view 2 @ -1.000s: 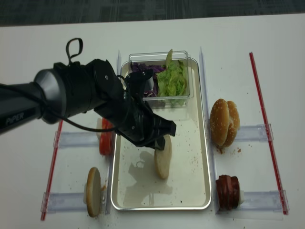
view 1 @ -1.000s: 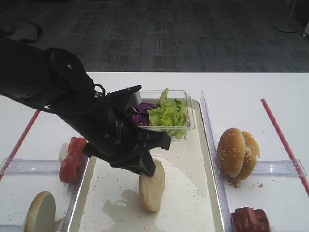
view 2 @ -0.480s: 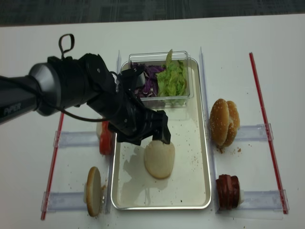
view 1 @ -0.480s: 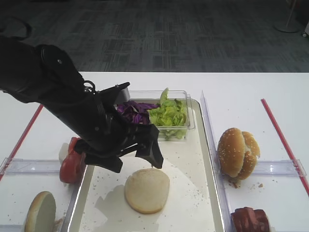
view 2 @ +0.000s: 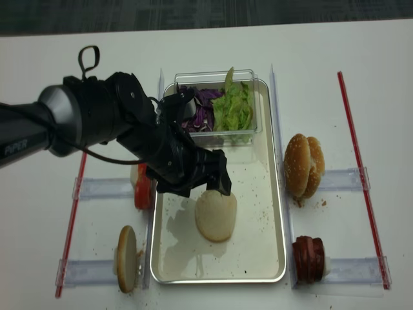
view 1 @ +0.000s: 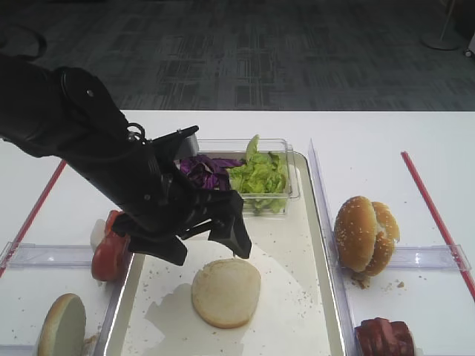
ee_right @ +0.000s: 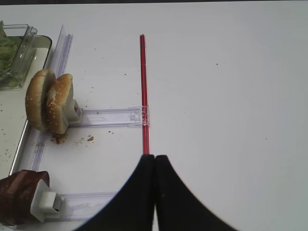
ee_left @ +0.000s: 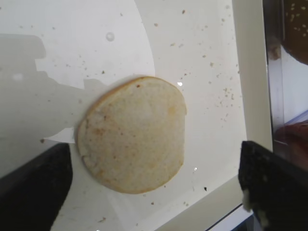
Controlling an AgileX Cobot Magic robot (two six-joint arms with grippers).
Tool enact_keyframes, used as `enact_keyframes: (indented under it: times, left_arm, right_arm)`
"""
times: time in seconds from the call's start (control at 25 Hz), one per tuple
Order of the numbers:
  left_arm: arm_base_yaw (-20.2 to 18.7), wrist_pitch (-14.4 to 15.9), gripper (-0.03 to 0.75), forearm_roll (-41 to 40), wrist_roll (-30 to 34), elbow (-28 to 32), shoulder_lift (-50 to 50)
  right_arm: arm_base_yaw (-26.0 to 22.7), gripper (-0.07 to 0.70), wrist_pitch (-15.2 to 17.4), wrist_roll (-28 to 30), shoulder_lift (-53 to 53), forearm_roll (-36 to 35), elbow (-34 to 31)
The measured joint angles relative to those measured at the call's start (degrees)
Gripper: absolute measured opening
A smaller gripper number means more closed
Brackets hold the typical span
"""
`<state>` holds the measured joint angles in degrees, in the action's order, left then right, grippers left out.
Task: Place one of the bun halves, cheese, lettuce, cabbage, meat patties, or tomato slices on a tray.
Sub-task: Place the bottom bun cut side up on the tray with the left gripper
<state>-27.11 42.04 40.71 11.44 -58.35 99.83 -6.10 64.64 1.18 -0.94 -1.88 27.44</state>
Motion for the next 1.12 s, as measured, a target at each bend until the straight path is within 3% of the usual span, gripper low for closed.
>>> enact_keyframes:
  times: [0.36, 0.88, 1.12]
  left_arm:
    - [0.0, 0.5, 0.643, 0.0, 0.0, 0.0, -5.6]
    - [0.0, 3.7, 0.643, -2.0, -2.2, 0.0, -16.6]
    - [0.0, 5.7, 0.643, -14.3, -9.2, 0.0, -17.4]
  right_arm:
    - [0.0, 0.364, 0.0, 0.0, 0.0, 0.0, 0.0]
    - [0.0, 0.364, 0.0, 0.0, 0.0, 0.0, 0.0]
    - [0.0, 0.364, 0.0, 0.0, 0.0, 0.0, 0.0]
